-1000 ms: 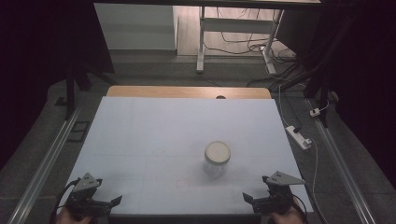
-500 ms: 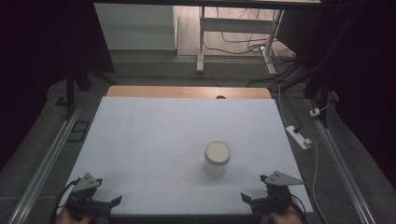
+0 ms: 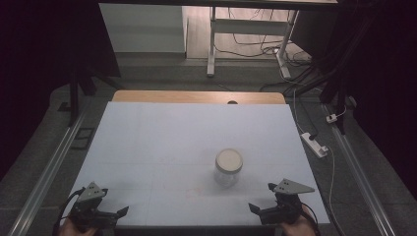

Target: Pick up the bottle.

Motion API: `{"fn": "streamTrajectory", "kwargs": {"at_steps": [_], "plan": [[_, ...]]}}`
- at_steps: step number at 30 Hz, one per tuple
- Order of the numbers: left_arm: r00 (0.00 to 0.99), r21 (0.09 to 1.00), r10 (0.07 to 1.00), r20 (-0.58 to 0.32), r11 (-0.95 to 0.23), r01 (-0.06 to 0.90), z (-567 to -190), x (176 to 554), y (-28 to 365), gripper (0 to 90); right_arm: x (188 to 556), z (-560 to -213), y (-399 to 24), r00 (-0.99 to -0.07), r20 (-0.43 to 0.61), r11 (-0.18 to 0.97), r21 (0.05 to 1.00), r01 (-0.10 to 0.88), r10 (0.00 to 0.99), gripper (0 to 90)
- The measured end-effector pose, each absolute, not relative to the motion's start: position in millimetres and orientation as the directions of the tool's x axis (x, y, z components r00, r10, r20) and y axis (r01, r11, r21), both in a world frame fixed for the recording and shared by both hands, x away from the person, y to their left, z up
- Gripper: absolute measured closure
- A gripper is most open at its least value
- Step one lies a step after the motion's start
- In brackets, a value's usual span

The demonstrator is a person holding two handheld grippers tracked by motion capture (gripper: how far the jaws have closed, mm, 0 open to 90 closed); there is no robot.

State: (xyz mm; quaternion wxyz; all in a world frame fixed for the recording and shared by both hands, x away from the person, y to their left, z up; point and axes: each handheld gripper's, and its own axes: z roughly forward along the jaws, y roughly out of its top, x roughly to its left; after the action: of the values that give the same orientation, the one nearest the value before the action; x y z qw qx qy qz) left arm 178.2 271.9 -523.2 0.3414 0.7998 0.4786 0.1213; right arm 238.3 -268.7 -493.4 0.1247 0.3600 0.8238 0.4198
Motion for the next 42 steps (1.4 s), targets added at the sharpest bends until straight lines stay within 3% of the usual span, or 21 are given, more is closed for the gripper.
{"fn": "streamTrajectory", "kwargs": {"at_steps": [17,25,33,42], "plan": [[0.518,0.661,0.846,-0.128,-0.316,0.680,-523,178,271,1.5,253,-491,-250,-0.755,0.112,0.391,0.801,0.454,0.645,0.0],[0.521,0.661,0.845,-0.124,-0.321,0.678,-523,178,271,1.4,264,-488,-240,-0.750,0.153,0.373,0.792,0.483,0.644,0.0],[0.524,0.661,0.843,-0.122,-0.325,0.677,-523,178,271,1.4,277,-487,-222,-0.762,0.085,0.441,0.772,0.458,0.642,0.0],[0.526,0.659,0.842,-0.120,-0.328,0.676,-523,178,270,1.4,292,-486,-212,-0.768,0.081,0.446,0.774,0.450,0.635,0.0]]}}
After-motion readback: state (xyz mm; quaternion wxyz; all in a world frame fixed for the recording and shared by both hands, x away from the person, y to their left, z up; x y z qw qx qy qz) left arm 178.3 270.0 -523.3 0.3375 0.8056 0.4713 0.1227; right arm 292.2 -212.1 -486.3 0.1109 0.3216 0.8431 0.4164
